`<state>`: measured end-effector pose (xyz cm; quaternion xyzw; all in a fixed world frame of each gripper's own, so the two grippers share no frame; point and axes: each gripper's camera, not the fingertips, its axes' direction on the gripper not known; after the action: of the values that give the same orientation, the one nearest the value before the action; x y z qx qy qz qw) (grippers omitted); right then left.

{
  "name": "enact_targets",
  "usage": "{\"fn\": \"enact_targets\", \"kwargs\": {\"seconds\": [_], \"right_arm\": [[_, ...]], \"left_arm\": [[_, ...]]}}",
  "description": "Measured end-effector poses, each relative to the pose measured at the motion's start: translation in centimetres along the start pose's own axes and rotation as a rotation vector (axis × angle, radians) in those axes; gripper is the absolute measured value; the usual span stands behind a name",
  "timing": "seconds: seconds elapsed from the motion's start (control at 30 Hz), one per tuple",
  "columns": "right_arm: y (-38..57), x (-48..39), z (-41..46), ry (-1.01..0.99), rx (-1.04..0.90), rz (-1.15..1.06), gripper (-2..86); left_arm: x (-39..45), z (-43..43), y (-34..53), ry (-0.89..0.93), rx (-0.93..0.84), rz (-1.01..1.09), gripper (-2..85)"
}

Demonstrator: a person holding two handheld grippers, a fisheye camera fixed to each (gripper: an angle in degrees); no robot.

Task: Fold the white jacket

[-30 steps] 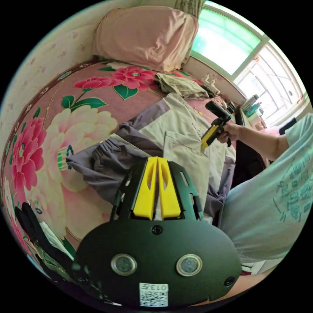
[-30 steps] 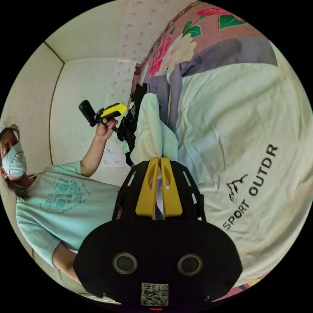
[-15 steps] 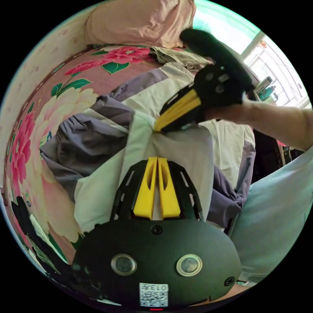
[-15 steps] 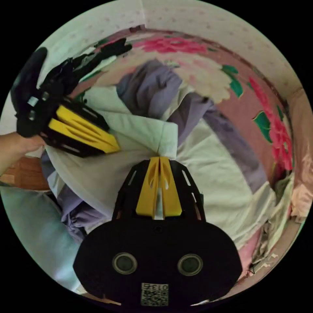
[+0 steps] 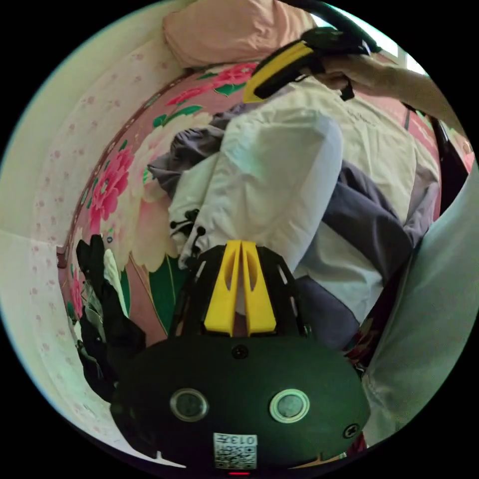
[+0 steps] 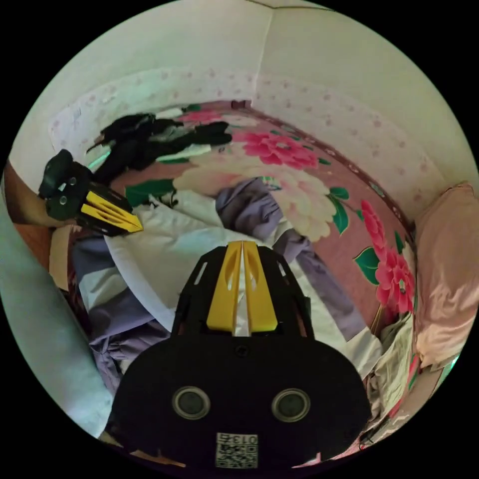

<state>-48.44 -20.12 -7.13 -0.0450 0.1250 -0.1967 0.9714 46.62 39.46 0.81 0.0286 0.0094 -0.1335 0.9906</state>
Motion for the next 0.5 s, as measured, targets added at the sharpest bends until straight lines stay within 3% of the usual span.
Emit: {"fn": "enact_targets", "kwargs": {"seconds": [0.1,0.17,0.27,0.4,0.5], "right_arm": [[0.5,-1.5,6.9,-0.051,-0.224,0.022,0.3],[1.0,-1.3,7.5,-0.071,-0.136,0.073,0.1],[-1.5,-0.4,7.1,-0.125,-0.232,0.081,-0.1],[-4.1,0.2,0.1,-0.055,-0.035,0.125,-0.1],[-4.3,-1.3,-1.5,-0.047,0.01,0.127,-0.1]], "left_arm": [[1.5,2.6,0.5,-0.031,0.011,-0.059,-0.3],[1.8,2.8,1.0,-0.041,0.032,-0.049,-0.3],[0.5,1.5,2.2,0.029,0.041,-0.078,-0.4],[-2.7,-2.4,7.4,0.085,0.101,-0.309,-0.3],[-1.8,-3.0,9.6,0.075,0.102,-0.29,-0.3]]}}
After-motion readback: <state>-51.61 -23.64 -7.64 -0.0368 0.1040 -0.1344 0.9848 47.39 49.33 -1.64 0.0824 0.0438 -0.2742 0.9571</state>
